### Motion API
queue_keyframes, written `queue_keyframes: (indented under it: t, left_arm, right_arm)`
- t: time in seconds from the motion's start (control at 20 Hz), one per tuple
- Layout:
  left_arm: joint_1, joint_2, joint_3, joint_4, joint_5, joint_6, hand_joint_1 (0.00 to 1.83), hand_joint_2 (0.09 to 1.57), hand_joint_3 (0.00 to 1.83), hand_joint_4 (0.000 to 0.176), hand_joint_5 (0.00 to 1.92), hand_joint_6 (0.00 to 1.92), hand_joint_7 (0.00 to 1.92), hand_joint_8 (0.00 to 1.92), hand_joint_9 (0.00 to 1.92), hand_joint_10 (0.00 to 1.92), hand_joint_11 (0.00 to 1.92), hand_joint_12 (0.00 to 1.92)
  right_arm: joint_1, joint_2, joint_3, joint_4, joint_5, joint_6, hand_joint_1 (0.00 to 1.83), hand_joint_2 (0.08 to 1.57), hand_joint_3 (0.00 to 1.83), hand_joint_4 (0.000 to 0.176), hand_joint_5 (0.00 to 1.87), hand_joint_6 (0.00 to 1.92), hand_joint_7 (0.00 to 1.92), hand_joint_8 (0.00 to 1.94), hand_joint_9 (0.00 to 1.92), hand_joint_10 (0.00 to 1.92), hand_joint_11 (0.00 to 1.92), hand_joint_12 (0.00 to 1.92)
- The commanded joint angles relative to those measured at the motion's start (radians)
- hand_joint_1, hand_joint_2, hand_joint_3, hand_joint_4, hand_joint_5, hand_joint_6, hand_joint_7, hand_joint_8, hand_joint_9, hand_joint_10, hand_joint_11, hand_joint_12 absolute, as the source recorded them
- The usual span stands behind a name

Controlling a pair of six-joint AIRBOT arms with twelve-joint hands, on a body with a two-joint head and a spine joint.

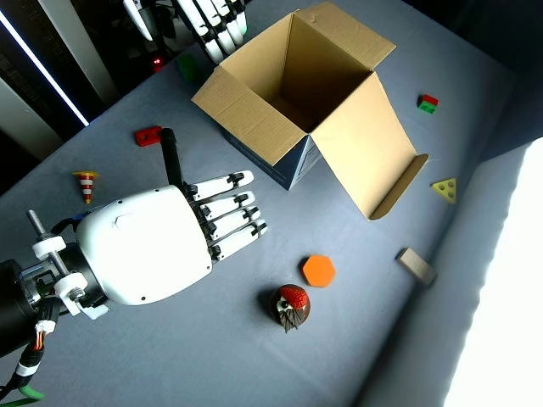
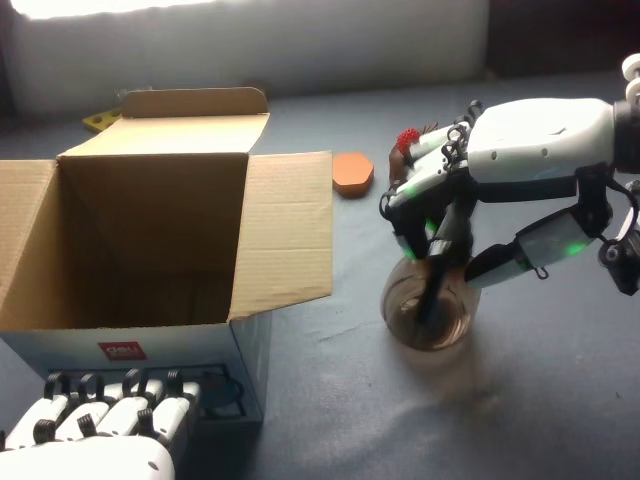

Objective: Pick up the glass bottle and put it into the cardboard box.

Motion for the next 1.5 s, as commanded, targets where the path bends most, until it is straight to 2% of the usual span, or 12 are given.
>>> queue_keyframes:
  t: [0.0, 0.05, 0.1, 0.15, 0.4, 0.5, 0.65, 0.75, 1.0, 1.3, 1.45]
  left_arm:
    - [0.0, -0.004, 0.003, 0.083, -0.068, -0.016, 0.3, 1.31, 0.0, 0.0, 0.17, 0.0, 0.16, 0.0, 0.15, 0.0, 0.0, 0.53]
    - [0.005, -0.004, 0.003, 0.084, -0.076, -0.031, 0.3, 1.31, 0.0, 0.0, 0.17, 0.0, 0.16, 0.0, 0.15, 0.0, 0.0, 0.53]
    - [0.01, -0.004, 0.002, 0.091, -0.08, -0.034, 0.3, 1.31, 0.0, 0.0, 0.17, 0.0, 0.16, 0.0, 0.15, 0.0, 0.0, 0.53]
    - [0.012, -0.005, 0.002, 0.091, -0.08, -0.034, 0.32, 1.3, 0.0, 0.0, 0.17, 0.01, 0.16, 0.0, 0.16, 0.01, 0.0, 0.54]
    - [0.019, -0.007, 0.005, 0.091, -0.08, -0.034, 0.32, 1.3, 0.0, 0.0, 0.17, 0.0, 0.17, 0.0, 0.15, 0.0, 0.0, 0.53]
    - [0.034, -0.01, 0.008, 0.1, -0.08, -0.051, 0.31, 1.31, 0.0, 0.0, 0.17, 0.0, 0.16, 0.0, 0.13, 0.01, 0.0, 0.45]
    - [0.051, -0.018, 0.014, 0.129, -0.08, -0.072, 0.32, 1.31, 0.0, 0.0, 0.18, 0.0, 0.16, 0.0, 0.13, 0.01, 0.0, 0.51]
    - [0.051, -0.018, 0.014, 0.129, -0.083, -0.071, 0.31, 1.31, 0.0, 0.0, 0.17, 0.0, 0.16, 0.0, 0.13, 0.0, 0.0, 0.52]
    - [0.063, -0.018, 0.017, 0.143, -0.088, -0.072, 0.27, 1.32, 0.0, 0.0, 0.13, 0.0, 0.13, 0.0, 0.11, 0.0, 0.0, 0.39]
    - [0.07, -0.024, 0.018, 0.151, -0.095, -0.076, 0.36, 1.3, 0.0, 0.0, 0.16, 0.0, 0.15, 0.0, 0.13, 0.0, 0.0, 0.45]
    - [0.081, -0.027, 0.021, 0.161, -0.097, -0.088, 0.36, 1.3, 0.0, 0.0, 0.17, 0.01, 0.15, 0.0, 0.13, 0.0, 0.0, 0.47]
  right_arm:
    - [0.003, 0.005, 0.002, 0.057, 0.042, 0.001, 1.23, 1.23, 0.0, 0.0, 0.78, 1.25, 1.02, 1.09, 0.97, 1.31, 0.78, 1.72]
    - [0.003, 0.005, 0.002, 0.057, 0.042, 0.002, 1.23, 1.23, 0.0, 0.0, 0.81, 1.21, 1.03, 1.1, 1.02, 1.31, 0.83, 1.7]
    - [0.003, 0.006, 0.002, 0.057, 0.043, 0.002, 1.34, 1.22, 0.0, 0.0, 0.77, 1.23, 0.96, 1.12, 0.9, 1.34, 0.82, 1.71]
    - [0.005, 0.006, 0.002, 0.057, 0.045, 0.006, 1.36, 1.22, 0.0, 0.0, 0.76, 1.24, 0.94, 1.14, 0.86, 1.37, 0.8, 1.72]
    - [0.052, 0.027, 0.001, 0.06, 0.077, 0.057, 1.36, 1.18, 0.0, 0.0, 0.72, 1.28, 0.94, 1.11, 0.87, 1.36, 0.77, 1.72]
    - [0.075, 0.045, 0.001, 0.06, 0.119, 0.083, 1.36, 1.17, 0.0, 0.0, 0.72, 1.28, 0.93, 1.1, 0.89, 1.34, 0.77, 1.7]
    - [0.104, 0.075, -0.004, 0.06, 0.137, 0.104, 1.36, 1.17, 0.0, 0.0, 0.71, 1.3, 0.93, 1.08, 0.9, 1.33, 0.77, 1.69]
    - [0.153, 0.113, -0.011, 0.057, 0.161, 0.129, 1.36, 1.17, 0.0, 0.0, 0.69, 1.32, 0.92, 1.1, 0.9, 1.33, 0.76, 1.7]
    - [0.274, 0.17, -0.017, -0.021, 0.205, 0.168, 1.36, 1.18, 0.0, 0.0, 0.7, 1.29, 0.93, 1.12, 0.84, 1.41, 0.74, 1.74]
    - [0.4, 0.166, 0.001, -0.099, 0.239, 0.185, 1.36, 1.17, 0.0, 0.0, 0.71, 1.26, 0.92, 1.15, 0.86, 1.38, 0.79, 1.7]
    - [0.469, 0.145, 0.028, -0.121, 0.25, 0.234, 1.36, 1.18, 0.0, 0.0, 0.71, 1.25, 0.9, 1.18, 0.86, 1.39, 0.79, 1.7]
